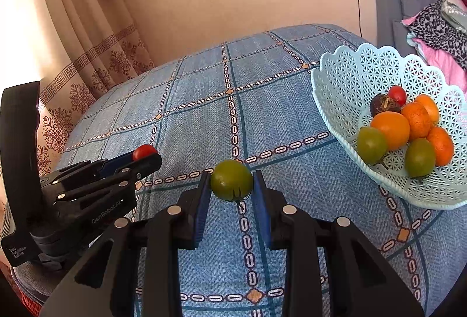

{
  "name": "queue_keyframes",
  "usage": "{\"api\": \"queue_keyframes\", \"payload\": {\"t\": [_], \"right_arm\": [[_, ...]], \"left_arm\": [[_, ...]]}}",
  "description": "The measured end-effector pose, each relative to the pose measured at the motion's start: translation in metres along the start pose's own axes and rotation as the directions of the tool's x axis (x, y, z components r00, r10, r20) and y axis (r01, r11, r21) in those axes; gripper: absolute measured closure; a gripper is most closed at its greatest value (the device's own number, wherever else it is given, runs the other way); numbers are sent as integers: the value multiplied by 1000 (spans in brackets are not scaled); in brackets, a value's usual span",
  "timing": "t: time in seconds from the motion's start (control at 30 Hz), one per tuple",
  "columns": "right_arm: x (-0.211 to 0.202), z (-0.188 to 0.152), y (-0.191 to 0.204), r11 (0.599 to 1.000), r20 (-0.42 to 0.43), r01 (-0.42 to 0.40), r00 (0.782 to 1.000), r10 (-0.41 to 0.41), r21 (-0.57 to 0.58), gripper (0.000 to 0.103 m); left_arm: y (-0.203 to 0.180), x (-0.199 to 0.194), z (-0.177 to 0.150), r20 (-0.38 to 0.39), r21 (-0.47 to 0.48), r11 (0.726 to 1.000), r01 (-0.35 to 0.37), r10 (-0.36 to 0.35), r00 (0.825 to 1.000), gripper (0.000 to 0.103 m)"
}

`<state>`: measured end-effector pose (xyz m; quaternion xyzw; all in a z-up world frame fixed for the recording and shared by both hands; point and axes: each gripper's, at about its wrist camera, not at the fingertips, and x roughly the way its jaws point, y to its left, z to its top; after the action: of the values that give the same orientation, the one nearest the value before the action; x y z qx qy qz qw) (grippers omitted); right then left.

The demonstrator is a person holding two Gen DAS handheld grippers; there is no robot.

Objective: Organize fruits
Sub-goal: 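Carry the green and red tomatoes over the blue basket with both tools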

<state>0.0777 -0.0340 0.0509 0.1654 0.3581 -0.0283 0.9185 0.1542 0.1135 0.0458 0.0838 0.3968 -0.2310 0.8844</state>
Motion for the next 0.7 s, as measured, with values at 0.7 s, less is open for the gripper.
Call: {"api": "queue_keyframes", "payload": {"t": [0.7], "right_arm": [[-44, 7, -14, 999, 97, 2, 995, -7, 52, 74]], "left_arm": [[-41, -53, 8, 115, 55, 998, -6, 0, 993, 76]]}}
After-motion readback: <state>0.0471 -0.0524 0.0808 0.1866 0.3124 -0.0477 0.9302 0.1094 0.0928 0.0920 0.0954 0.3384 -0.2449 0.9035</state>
